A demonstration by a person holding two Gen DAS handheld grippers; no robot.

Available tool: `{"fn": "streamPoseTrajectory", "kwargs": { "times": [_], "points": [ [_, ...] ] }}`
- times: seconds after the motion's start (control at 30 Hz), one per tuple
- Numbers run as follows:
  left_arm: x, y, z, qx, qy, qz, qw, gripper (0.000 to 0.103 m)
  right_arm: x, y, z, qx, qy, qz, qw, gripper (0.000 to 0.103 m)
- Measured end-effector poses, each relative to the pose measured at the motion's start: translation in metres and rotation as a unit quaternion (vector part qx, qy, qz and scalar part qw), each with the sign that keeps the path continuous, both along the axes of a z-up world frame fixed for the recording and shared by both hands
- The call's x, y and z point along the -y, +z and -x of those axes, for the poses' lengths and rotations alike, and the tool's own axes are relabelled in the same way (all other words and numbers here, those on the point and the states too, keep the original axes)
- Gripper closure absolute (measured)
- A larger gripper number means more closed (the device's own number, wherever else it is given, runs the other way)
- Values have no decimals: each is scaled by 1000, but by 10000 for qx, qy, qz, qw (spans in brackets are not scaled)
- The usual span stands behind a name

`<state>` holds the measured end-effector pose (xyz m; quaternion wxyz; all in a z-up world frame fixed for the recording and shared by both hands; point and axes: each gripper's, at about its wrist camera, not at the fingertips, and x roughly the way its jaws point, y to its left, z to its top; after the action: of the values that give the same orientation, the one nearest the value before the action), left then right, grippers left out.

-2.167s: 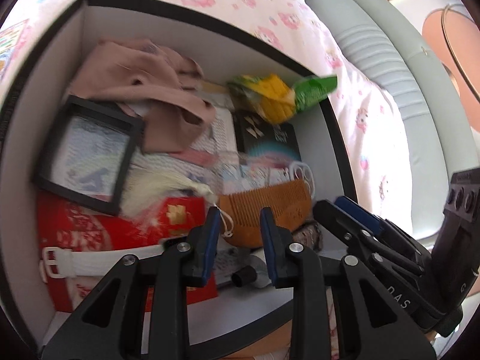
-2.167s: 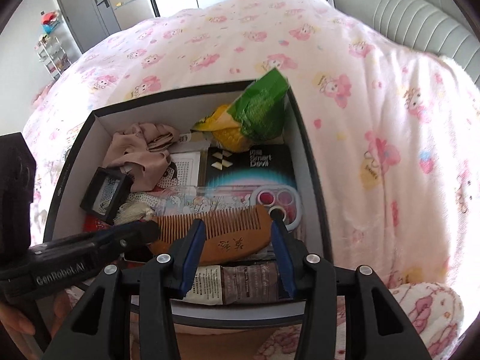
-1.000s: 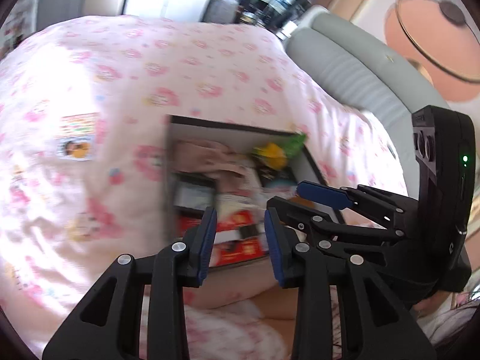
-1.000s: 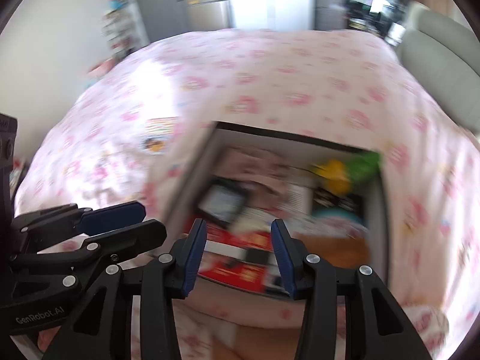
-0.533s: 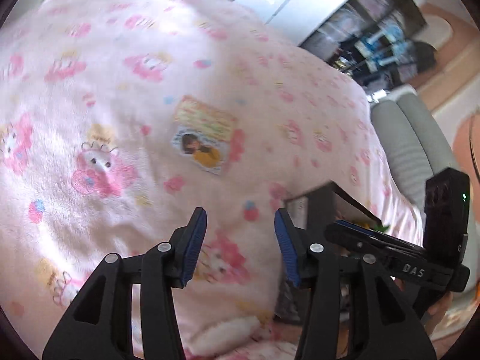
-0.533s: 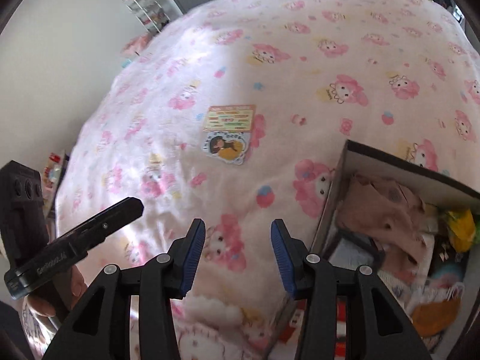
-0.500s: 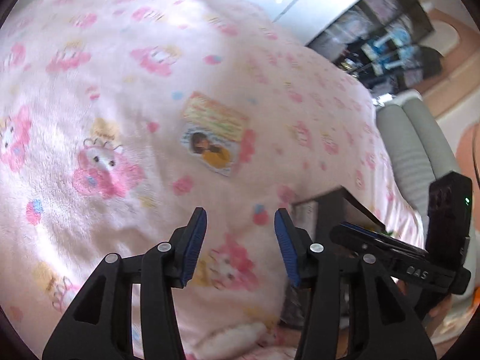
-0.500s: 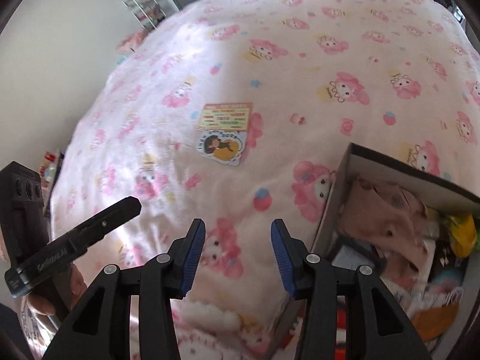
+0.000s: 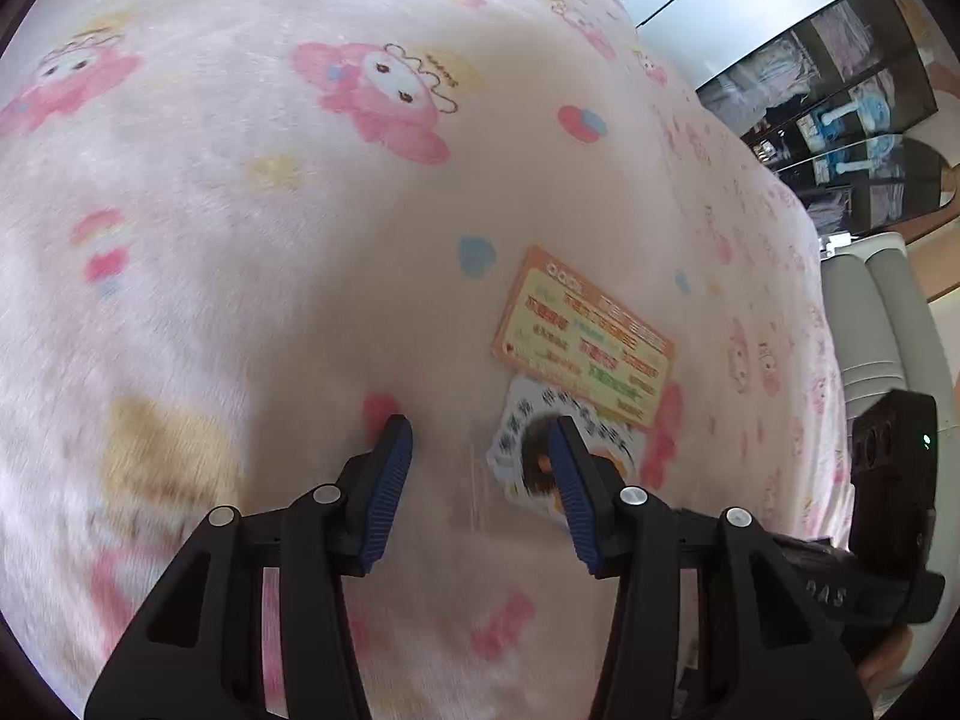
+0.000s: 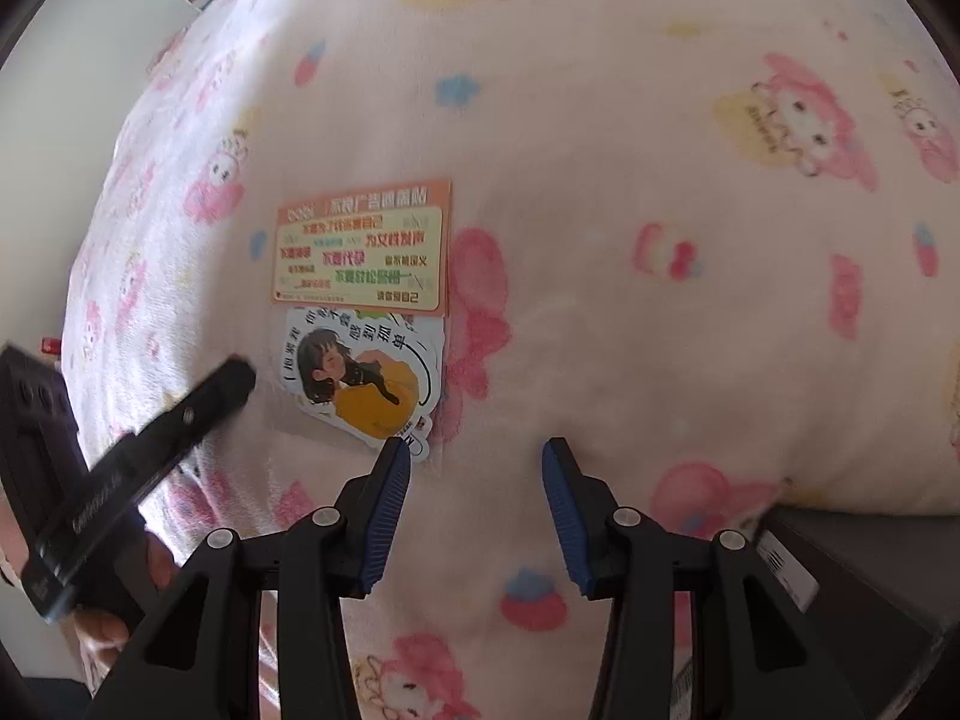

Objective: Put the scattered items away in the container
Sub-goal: 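Close the left gripper on the printed sticker card and lift it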

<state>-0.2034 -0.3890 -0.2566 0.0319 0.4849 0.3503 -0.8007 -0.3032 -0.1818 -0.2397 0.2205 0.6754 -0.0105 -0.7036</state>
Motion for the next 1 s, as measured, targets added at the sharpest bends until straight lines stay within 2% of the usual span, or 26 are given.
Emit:
{"fn": "streamPoseTrajectory", "kwargs": {
  "times": [0.13,0.17,0.23,0.37,0.47,0.6,0.7,0.8,0.87,0.93,1.0],
  "points": [
    [-2,-18,10,-6,-1,-350,9994,51,5,-16,9,6,-79,-13,10000,58],
    [-4,-20,10,-6,-55,-428,9991,62,10,-22,13,-18,-33,-42,10000,58],
    [-9,-23,7,56,-163,-713,9973,90,21,-33,17,128,157,-164,9997,56],
    [-21,-6,-15,-89,-286,-615,9977,95,23,-18,1,127,345,401,9985,65],
    [-26,11,-40,-233,-279,-698,9969,96,16,-3,-19,91,491,564,9972,65],
    [-33,17,-78,-119,-460,-1242,9911,97,-3,11,-49,262,527,693,9959,65],
    [-39,14,-115,-45,-494,-1634,9853,97,-11,16,-79,448,981,645,9921,65],
    [-41,4,-150,225,-451,-1610,9857,94,-15,22,-107,547,1410,626,9865,65],
    [-40,-5,-159,474,-398,-1540,9861,70,-13,27,-117,400,1554,498,9858,64],
    [-29,-14,-168,601,-38,-1411,9882,70,-7,27,-121,221,1648,206,9859,60],
    [-18,-14,-169,474,103,-1392,9891,70,2,18,-119,240,1708,-76,9850,60]
  ]
}}
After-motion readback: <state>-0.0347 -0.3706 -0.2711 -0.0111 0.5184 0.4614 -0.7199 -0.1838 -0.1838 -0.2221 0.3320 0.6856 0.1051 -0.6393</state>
